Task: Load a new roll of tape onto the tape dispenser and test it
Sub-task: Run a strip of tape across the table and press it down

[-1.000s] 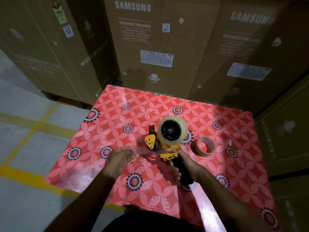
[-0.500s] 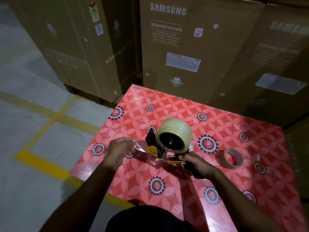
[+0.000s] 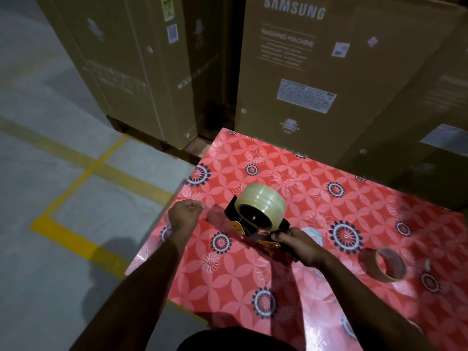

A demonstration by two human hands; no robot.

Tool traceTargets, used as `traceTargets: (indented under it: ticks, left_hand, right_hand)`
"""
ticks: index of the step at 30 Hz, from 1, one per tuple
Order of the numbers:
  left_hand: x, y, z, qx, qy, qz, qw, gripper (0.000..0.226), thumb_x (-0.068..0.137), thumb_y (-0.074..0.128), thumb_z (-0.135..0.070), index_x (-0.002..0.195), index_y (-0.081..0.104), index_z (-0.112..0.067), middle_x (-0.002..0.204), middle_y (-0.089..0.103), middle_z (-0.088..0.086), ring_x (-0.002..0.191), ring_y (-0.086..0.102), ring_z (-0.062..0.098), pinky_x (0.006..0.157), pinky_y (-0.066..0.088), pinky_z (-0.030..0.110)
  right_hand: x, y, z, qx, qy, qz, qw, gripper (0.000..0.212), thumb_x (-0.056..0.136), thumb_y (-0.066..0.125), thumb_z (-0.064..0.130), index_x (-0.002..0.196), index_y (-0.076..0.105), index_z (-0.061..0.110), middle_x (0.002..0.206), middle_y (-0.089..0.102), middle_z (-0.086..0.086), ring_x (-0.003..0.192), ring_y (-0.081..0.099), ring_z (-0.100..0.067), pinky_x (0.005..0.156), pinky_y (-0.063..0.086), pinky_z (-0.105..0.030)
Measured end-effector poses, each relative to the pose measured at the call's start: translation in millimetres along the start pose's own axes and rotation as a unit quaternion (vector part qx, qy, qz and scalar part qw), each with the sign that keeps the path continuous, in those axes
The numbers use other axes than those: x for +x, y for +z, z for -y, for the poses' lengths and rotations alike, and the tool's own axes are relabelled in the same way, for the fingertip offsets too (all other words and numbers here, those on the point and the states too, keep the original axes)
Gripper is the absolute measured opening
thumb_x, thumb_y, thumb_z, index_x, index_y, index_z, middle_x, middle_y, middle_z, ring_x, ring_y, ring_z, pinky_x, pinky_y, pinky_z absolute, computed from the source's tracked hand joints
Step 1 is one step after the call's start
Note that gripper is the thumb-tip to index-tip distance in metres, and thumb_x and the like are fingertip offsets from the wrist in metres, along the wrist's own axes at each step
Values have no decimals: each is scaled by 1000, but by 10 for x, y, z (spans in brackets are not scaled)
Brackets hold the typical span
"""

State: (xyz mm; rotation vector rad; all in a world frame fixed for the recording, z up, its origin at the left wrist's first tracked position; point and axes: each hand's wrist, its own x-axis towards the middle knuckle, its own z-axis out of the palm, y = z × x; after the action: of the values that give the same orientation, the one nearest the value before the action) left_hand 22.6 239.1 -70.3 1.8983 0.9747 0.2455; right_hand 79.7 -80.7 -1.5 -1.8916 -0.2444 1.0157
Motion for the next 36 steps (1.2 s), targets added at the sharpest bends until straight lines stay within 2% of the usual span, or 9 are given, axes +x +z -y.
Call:
traceTargets:
  ticks: [3, 8, 14, 18, 22, 24, 27, 33, 36]
  left_hand:
    - [11, 87, 50, 55, 57, -45, 996, 15, 83, 72, 0, 83, 82, -12, 79, 79, 8, 79, 59, 18, 68, 35, 26]
    - [0, 68, 232, 124, 66, -68, 988, 27, 77, 89, -27, 75, 64, -18, 71, 63, 0, 84, 50, 20, 83, 38, 39]
    - [54, -92, 238, 186, 115, -68, 973, 40, 86, 81, -28, 118, 64, -9, 113, 71, 16, 113, 55, 35, 91, 43, 45]
    - [14, -117, 328, 313, 304, 128, 891, 62, 104, 44, -52, 154, 39, -17, 162, 42, 9, 152, 34, 30, 124, 25, 53]
    - [27, -172, 453, 451, 333, 215, 799, 85, 93, -17, -68, 161, -8, -19, 172, -4, 6, 160, -6, 23, 131, 0, 46]
    - [13, -152, 414, 477, 340, 207, 783, 91, 88, -24, -69, 160, -10, -15, 170, -8, 9, 159, -7, 26, 131, 0, 48]
    - [-68, -75, 372, 470, 367, 215, 773, 93, 92, -14, -72, 161, -9, -10, 169, -12, 12, 158, -10, 29, 129, -6, 45]
    - [-101, -67, 428, 468, 345, 248, 775, 91, 92, -12, -73, 161, -12, -13, 170, -14, 7, 159, -12, 25, 130, -3, 48]
    - [-97, -62, 414, 467, 349, 245, 775, 94, 90, -17, -75, 161, -11, -14, 170, -13, 7, 159, -11, 26, 131, 3, 52]
  right_hand:
    - [107, 50, -17, -49, 21, -10, 999, 44, 67, 63, 65, 64, 64, 21, 50, 50, 10, 45, 44, -8, 58, 30, -29]
    - [174, 85, -140, -43, 47, -3, 998, 54, 68, 66, 68, 94, 79, 23, 75, 75, 5, 67, 67, -12, 71, 46, -34]
    - [164, 159, -152, -8, 46, 6, 999, 57, 71, 68, 65, 110, 78, 24, 103, 80, -6, 98, 75, -27, 97, 53, -47]
    - [149, 168, -106, 1, 37, 8, 999, 56, 71, 68, 63, 112, 77, 25, 104, 80, -4, 97, 76, -22, 96, 53, -45]
    - [174, 176, -150, 28, 38, 0, 999, 57, 75, 72, 65, 112, 78, 22, 110, 77, -18, 103, 72, -41, 98, 51, -56]
    - [197, 164, -179, 33, 36, -4, 999, 57, 76, 73, 66, 110, 78, 20, 109, 75, -27, 102, 68, -51, 93, 51, -58]
    - [189, 166, -186, 35, 49, 8, 998, 62, 73, 75, 66, 113, 78, 18, 108, 79, -14, 101, 74, -36, 99, 52, -53]
    - [107, 61, -61, 53, 42, 35, 997, 27, 103, 55, 24, 86, 69, 10, 54, 67, 7, 52, 63, -5, 54, 46, -13]
    - [76, -12, -19, 59, 47, 47, 996, 34, 98, 62, 35, 67, 68, 20, 44, 47, 11, 37, 41, -5, 45, 32, -22]
